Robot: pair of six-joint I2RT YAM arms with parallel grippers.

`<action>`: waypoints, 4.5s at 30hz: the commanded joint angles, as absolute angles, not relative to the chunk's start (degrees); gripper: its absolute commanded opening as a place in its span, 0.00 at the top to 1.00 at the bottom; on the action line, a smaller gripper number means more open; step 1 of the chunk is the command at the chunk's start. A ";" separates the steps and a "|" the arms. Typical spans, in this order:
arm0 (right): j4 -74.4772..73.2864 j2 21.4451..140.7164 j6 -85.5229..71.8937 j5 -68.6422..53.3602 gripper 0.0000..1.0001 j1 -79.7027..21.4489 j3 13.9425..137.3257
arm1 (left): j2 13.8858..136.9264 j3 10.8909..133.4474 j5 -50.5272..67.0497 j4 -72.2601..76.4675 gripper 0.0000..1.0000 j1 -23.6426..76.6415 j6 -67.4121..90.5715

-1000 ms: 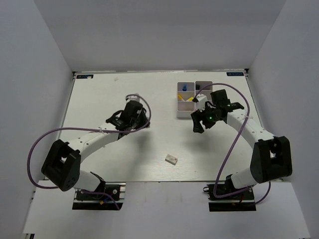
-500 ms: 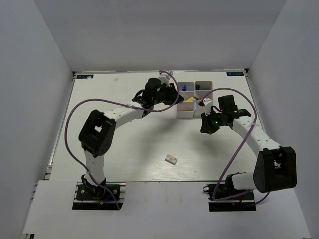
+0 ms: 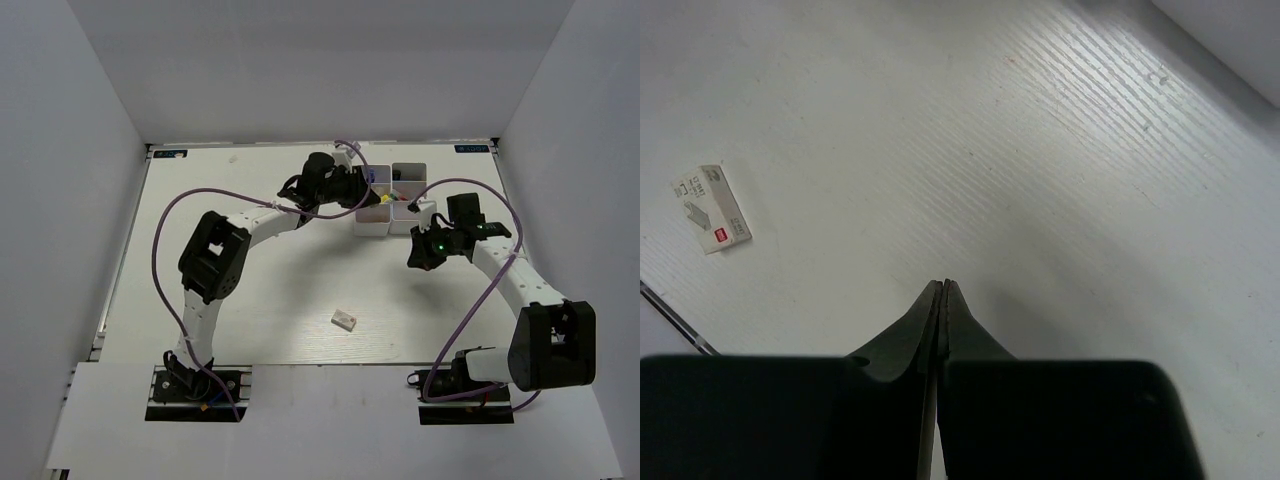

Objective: Sort the stationery into containers
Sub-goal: Place the stationery in the storage box, then pick up the stationery from the center of the board, then place the stationery in the storage box.

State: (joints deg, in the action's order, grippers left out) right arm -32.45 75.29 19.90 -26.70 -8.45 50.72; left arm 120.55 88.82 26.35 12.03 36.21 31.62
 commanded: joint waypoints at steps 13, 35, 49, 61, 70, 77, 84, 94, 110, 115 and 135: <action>-31.29 75.32 19.60 -29.71 1.00 -6.59 51.33 | 122.26 91.58 26.72 4.32 0.66 36.39 28.56; -33.31 75.50 23.55 -36.21 0.57 -6.24 51.59 | 119.63 95.10 23.99 4.66 0.42 36.91 28.56; -37.52 75.15 42.43 -51.85 0.10 -9.93 50.99 | 90.38 66.12 9.88 2.74 0.20 35.77 28.04; -36.59 83.41 43.46 -45.84 0.15 -33.54 54.41 | 49.77 30.95 -3.94 -8.87 0.00 35.77 47.18; -24.01 85.78 25.77 -22.78 0.32 -48.06 52.30 | 33.40 27.15 -12.30 -25.21 0.00 35.77 51.86; -21.53 91.22 18.55 -9.49 0.34 -53.86 52.47 | 31.55 27.69 -12.83 -29.71 0.00 35.77 52.38; -18.46 92.55 13.80 -0.91 0.25 -59.06 48.79 | 30.50 28.74 -14.50 -32.34 0.00 35.77 52.38; -16.79 92.02 15.47 2.90 0.86 -58.27 46.75 | 31.11 27.69 -13.89 -30.06 0.00 35.77 52.38; -22.50 90.00 16.01 -1.47 1.00 -30.36 72.06 | 33.31 26.10 -10.37 -25.66 0.00 35.77 52.38; -17.14 86.05 16.25 -8.69 1.00 -21.90 73.83 | 32.78 25.05 -10.37 -24.53 0.00 35.77 52.38; -5.71 90.52 24.87 -32.07 1.00 -5.37 70.13 | 36.39 23.91 -9.32 -20.48 0.00 35.77 51.77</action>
